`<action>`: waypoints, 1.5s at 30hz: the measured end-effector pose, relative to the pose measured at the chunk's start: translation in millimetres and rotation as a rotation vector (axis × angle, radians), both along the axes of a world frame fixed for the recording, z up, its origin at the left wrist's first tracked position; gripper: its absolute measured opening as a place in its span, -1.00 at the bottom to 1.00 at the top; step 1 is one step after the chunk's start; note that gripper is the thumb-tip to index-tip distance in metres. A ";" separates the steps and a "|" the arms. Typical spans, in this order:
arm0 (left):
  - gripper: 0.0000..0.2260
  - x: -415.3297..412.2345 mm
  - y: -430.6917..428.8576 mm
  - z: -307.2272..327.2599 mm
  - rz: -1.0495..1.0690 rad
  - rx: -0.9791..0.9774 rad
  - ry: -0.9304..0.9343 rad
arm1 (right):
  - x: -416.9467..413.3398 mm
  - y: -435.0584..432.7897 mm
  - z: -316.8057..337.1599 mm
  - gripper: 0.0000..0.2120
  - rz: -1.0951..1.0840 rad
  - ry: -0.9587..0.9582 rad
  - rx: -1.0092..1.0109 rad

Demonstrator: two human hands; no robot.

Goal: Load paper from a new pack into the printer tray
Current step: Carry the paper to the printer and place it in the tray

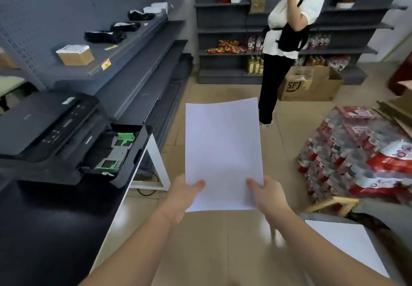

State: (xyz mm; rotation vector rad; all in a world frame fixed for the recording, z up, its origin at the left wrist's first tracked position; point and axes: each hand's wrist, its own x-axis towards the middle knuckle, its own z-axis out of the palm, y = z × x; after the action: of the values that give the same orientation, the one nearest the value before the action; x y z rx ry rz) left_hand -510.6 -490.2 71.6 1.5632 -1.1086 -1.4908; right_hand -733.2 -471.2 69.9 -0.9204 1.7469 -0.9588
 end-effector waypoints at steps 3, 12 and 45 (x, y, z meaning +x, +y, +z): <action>-0.82 -24.3 -47.1 11.7 0.012 -0.030 0.003 | -23.1 -45.3 9.6 -0.90 0.004 -0.021 -0.014; -0.82 -69.1 -160.9 28.5 0.052 -0.087 -0.002 | -61.7 -162.7 24.0 -0.89 0.002 -0.053 -0.070; -0.83 157.9 -428.9 18.8 0.975 -0.059 -0.092 | 241.4 -608.3 -10.0 -0.89 0.873 -0.072 -0.022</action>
State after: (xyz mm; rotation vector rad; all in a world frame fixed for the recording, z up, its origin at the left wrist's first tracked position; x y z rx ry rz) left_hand -352.6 -919.1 90.4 1.7518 -0.2962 -0.7144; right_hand -491.8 -1079.5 59.8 -1.4586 1.0760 -0.4171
